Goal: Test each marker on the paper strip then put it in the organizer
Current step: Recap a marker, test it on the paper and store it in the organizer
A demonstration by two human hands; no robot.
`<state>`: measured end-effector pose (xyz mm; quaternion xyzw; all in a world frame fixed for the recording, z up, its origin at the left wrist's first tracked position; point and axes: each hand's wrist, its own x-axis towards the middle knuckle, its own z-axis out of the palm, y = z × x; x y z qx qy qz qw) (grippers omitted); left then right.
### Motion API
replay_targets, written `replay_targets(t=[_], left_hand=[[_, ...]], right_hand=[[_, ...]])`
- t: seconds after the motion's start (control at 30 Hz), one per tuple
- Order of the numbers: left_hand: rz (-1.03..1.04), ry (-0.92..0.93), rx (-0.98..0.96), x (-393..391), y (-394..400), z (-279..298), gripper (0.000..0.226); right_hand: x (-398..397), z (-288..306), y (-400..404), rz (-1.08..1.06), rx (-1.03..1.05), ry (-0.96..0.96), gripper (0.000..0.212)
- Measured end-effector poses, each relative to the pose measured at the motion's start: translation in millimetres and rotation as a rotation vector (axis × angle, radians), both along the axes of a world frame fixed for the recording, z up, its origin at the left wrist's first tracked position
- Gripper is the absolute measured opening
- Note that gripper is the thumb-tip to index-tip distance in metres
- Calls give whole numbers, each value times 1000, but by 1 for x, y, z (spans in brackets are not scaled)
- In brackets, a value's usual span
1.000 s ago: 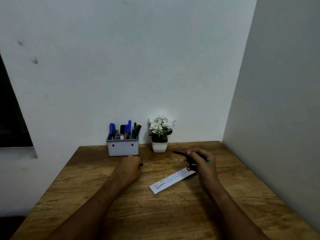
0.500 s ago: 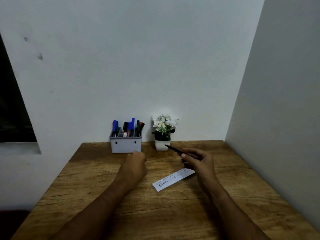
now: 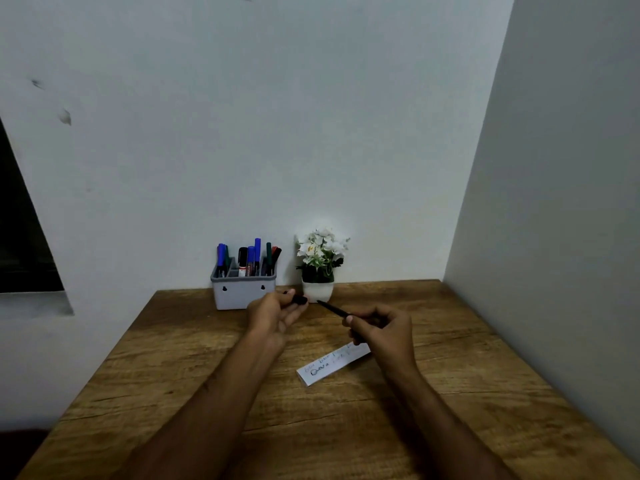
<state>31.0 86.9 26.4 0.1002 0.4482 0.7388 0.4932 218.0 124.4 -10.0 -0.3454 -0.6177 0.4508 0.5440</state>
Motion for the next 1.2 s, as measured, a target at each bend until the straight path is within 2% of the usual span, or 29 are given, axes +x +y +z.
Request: replay_targets(t=[0.2,0.3,0.43,0.63,0.77,0.87,1.03,1.2], left_hand=[[0,-95,-2,5,4,-11,23],[4,-80,-11,8,4,-12,23],[-23,-46,-28,15,1,-12,12],[-65,8,-25,26,-1,-13,25],[-21,44,-25,29,-1,-11,23],[23,86,-21,29,-1,-8,24],[61,66,-19,31,-1,-9,30],[76,111,24,31,-2,-14,24]], right_hand=[[-1,-1,-6,13,55,-34,7],[-1,0,-7,20,51,-27,7],[-2,-1,-8,25,47,-37,7],[-6,0,-8,30,54,-88,8],[-8,0,-7,12,49,-133,8],[-11,-2,-4,-31,32,-175,16],[-15,-2,-1,-50,57,-231,23],[-21,-1,0,-14,83,-196,23]])
